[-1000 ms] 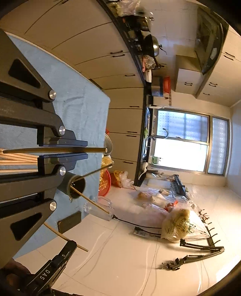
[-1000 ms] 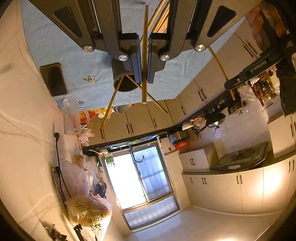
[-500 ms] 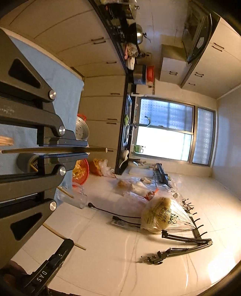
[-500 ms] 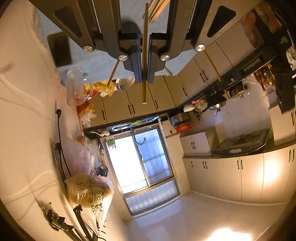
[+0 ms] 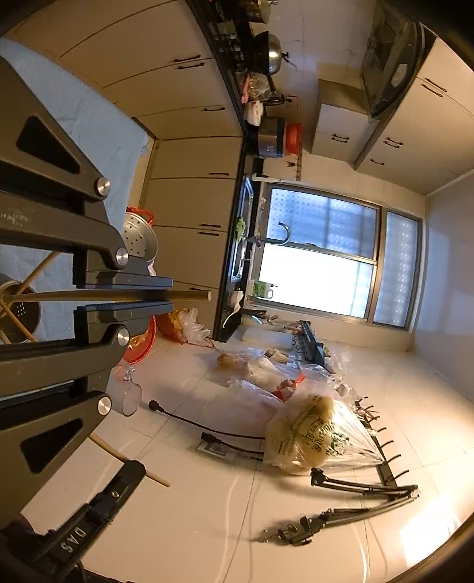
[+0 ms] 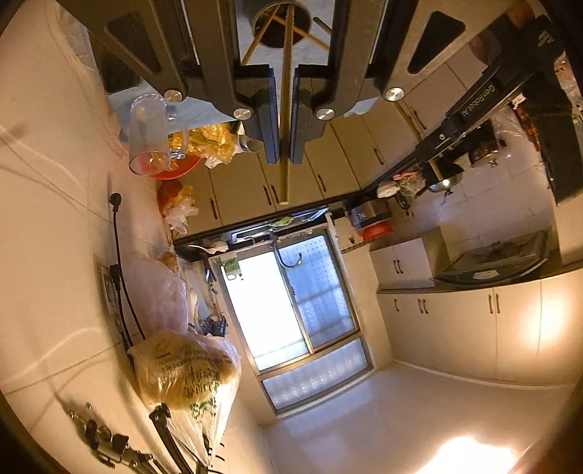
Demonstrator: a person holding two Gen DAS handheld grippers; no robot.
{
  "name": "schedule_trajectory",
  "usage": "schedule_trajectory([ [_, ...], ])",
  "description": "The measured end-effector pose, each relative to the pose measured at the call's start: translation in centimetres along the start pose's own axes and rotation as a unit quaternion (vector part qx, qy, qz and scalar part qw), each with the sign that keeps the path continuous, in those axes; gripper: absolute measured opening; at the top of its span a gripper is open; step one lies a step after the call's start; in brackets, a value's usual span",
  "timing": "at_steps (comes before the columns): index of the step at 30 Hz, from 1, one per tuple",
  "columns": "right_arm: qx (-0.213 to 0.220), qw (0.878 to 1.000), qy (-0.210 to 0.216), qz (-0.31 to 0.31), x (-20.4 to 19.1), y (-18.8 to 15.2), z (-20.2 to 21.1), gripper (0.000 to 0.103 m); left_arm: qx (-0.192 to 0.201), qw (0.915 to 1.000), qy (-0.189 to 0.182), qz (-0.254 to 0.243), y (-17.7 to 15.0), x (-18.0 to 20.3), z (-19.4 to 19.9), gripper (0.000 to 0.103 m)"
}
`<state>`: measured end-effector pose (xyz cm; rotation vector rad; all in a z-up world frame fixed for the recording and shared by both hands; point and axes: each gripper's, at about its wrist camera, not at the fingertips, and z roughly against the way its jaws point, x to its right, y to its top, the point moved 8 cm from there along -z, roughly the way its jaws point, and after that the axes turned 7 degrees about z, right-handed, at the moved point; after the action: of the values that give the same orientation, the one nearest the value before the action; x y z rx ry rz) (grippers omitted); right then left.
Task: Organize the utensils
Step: 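Raise both held chopsticks over the black cup and release them inside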
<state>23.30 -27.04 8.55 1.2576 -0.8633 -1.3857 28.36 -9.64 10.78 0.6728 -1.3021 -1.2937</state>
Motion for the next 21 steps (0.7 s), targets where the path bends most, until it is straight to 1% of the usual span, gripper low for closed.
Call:
schedule_trajectory([
  [2, -0.008, 1.000, -0.006, 0.000, 0.5, -0.8, -1.2, 0.007, -0.003, 1.0000, -0.006, 0.005, -0.5, 0.0, -0.9, 0.006],
  [3, -0.013, 1.000, -0.005, -0.003, 0.7, -1.3, -1.7, 0.007, -0.006, 1.0000, -0.002, 0.004, -1.1, -0.1, -1.4, 0.006],
  [7, -0.041, 0.999, -0.006, -0.019, 1.9, -4.0, -3.7, 0.007, -0.032, 0.9995, 0.003, 0.002, -3.4, -0.5, -3.0, 0.006],
  [14, -0.078, 0.996, 0.005, -0.044, 3.0, -7.7, -5.3, 0.007, -0.060, 0.9980, 0.007, 0.019, -5.4, -1.8, -3.4, 0.006],
  [16, -0.086, 0.995, 0.014, -0.050, 3.2, -8.2, -5.6, 0.011, -0.076, 0.9969, 0.010, 0.018, -5.9, -2.0, -3.4, 0.006],
  [17, -0.087, 0.995, 0.015, -0.054, 3.2, -8.4, -5.5, 0.011, -0.086, 0.9961, 0.007, 0.018, -6.1, -2.2, -3.2, 0.006],
  [20, -0.088, 0.995, 0.016, -0.052, 3.1, -8.2, -5.2, 0.013, -0.094, 0.9952, -0.006, 0.026, -5.8, -2.5, -1.9, 0.010],
  [21, -0.088, 0.995, 0.015, -0.051, 3.1, -8.1, -4.8, 0.020, -0.091, 0.9956, 0.000, 0.023, -5.5, -2.7, -1.3, 0.015],
])
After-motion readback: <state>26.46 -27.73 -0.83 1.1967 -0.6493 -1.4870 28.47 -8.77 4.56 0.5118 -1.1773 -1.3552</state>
